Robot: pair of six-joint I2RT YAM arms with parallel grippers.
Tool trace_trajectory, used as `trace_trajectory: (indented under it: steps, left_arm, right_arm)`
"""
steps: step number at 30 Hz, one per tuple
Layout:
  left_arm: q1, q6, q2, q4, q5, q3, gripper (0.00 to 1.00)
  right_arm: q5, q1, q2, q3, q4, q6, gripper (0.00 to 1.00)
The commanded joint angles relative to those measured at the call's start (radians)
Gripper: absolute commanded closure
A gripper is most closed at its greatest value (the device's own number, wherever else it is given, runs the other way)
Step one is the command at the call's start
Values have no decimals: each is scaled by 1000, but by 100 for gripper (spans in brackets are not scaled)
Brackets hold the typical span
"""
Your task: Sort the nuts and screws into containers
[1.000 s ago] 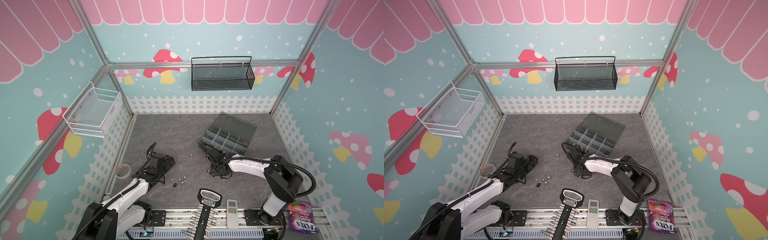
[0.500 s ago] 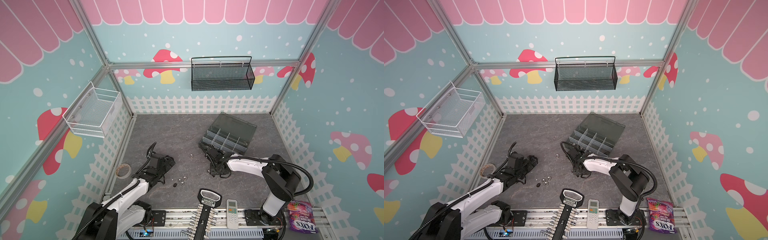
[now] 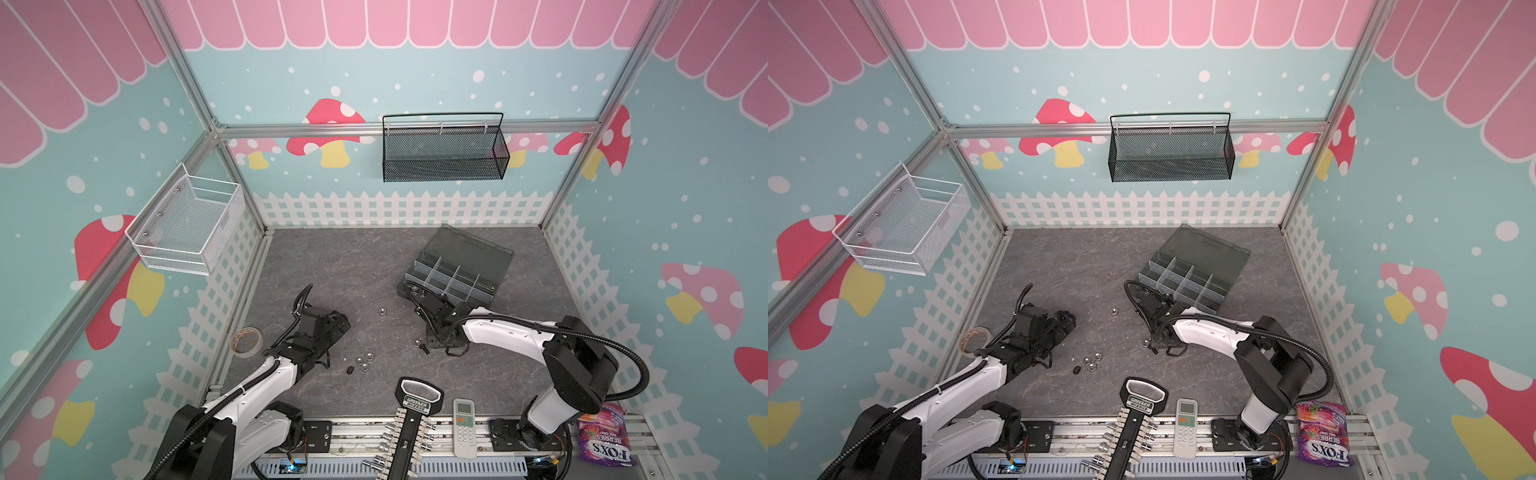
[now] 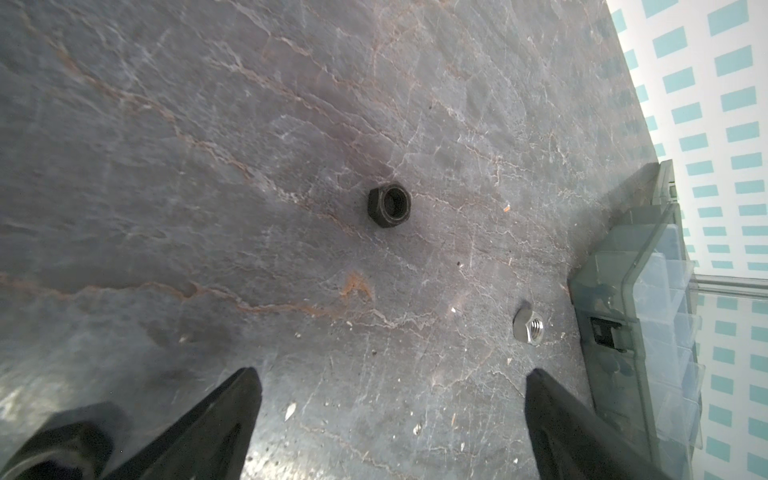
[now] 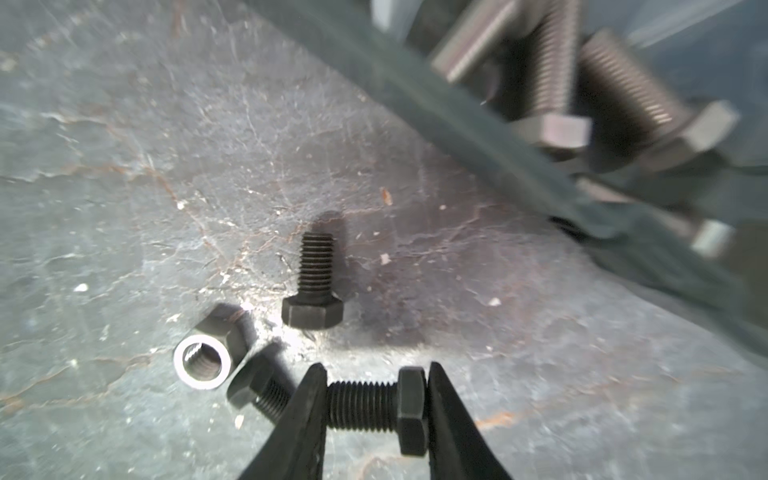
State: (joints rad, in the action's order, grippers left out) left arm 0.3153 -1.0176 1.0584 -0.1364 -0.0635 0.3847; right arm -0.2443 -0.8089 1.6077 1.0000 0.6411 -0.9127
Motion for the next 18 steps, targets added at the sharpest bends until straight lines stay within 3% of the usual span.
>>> trace_trajectory:
  steps: [1,10,18]
  left_arm:
    - [-7,-1,0,9,-16,6,0]
    - [-7,-2,-5,8,-22,5,0]
    - [-7,-1,0,9,-19,14,0]
  right_arm:
    - [-74,36,-66,38,63,13,79]
    - [-111,264,-155,44,21,150,78]
    - [-111,402,-110,105,-54,251,78]
